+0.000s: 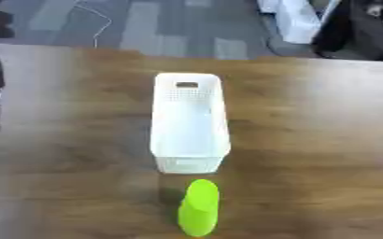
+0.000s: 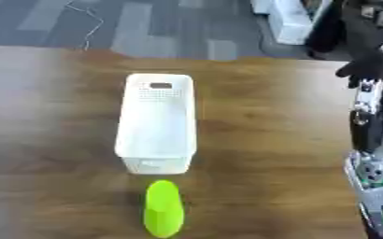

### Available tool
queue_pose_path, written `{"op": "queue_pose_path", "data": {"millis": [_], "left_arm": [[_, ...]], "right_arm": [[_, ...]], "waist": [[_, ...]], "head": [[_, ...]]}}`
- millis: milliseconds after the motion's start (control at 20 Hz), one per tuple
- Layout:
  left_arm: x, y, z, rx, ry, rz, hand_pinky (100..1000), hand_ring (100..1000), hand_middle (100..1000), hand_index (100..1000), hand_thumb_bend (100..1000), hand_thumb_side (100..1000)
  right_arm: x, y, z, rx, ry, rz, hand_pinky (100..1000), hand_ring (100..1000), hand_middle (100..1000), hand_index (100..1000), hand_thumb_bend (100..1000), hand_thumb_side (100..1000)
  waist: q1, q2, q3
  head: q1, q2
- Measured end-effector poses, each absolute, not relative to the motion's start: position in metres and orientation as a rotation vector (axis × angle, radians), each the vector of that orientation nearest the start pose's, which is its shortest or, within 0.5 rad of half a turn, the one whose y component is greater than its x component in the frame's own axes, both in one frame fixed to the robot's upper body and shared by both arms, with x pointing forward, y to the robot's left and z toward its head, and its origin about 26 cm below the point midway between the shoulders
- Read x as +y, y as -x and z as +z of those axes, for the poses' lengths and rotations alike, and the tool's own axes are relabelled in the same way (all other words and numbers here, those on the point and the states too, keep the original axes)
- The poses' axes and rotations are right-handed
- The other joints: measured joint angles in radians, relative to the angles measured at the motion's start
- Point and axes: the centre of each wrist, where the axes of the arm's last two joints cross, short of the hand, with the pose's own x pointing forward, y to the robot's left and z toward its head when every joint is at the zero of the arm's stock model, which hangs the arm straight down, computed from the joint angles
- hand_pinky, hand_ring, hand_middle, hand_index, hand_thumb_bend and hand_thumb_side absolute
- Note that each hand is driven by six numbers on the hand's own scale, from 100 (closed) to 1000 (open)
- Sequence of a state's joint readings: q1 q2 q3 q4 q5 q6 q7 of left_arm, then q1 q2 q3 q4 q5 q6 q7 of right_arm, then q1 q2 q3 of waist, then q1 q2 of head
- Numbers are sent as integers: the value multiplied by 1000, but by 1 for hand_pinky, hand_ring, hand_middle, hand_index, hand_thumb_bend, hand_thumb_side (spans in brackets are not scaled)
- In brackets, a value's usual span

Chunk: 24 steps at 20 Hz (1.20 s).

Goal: Pick up objects on the table and place them in the box.

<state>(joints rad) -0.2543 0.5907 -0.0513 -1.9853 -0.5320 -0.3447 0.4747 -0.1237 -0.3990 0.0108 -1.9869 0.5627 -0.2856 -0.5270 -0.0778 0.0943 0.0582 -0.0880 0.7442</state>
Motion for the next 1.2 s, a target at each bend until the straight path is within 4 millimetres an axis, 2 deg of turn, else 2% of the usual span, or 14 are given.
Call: {"op": "queue_pose_path", "data": {"millis": [500,700,750,800,850,900,950,1000,1200], "left_arm": [[292,-294,205,3118,1107,711,468,511,685,686,554,1000],[292,-294,205,3118,1107,711,468,511,685,686,554,1000],[292,-294,205,3118,1107,711,468,511,685,686,555,1000],[292,-294,205,3118,1107,711,468,511,685,686,555,1000],[292,-294,205,3118,1107,711,469,511,685,686,555,1000],[292,-294,205,3117,1108,710,469,511,685,686,555,1000],[292,-294,206,3117,1108,709,469,512,684,686,557,1000],[292,-294,206,3116,1108,707,469,512,684,686,558,1000],[292,-295,208,3112,1108,690,470,513,686,691,562,1000]], "right_arm": [[-286,-281,155,3312,-1286,-418,100,230,270,404,147,1000],[-286,-280,155,3315,-1290,-422,119,252,327,459,138,1000],[-287,-280,155,3320,-1293,-429,126,267,381,538,123,1000],[-286,-280,155,3327,-1293,-441,126,267,381,538,123,1000],[-286,-280,154,3338,-1286,-460,117,293,434,592,111,1000],[-284,-279,152,3354,-1269,-491,117,293,431,584,112,1000],[-282,-279,150,3372,-1240,-534,132,364,509,660,100,1000],[-280,-278,147,3389,-1205,-594,143,391,538,682,100,1000],[-277,-271,135,3416,-1096,-908,203,455,613,733,100,1000]], "waist": [[0,0,0],[0,0,0],[0,0,0],[0,0,2],[0,0,5],[0,0,8],[0,0,12],[0,0,16],[-2,0,28]], "head": [[0,0],[0,0],[0,0],[0,0],[0,0],[0,0],[0,-1],[0,-5],[0,-29]]}}
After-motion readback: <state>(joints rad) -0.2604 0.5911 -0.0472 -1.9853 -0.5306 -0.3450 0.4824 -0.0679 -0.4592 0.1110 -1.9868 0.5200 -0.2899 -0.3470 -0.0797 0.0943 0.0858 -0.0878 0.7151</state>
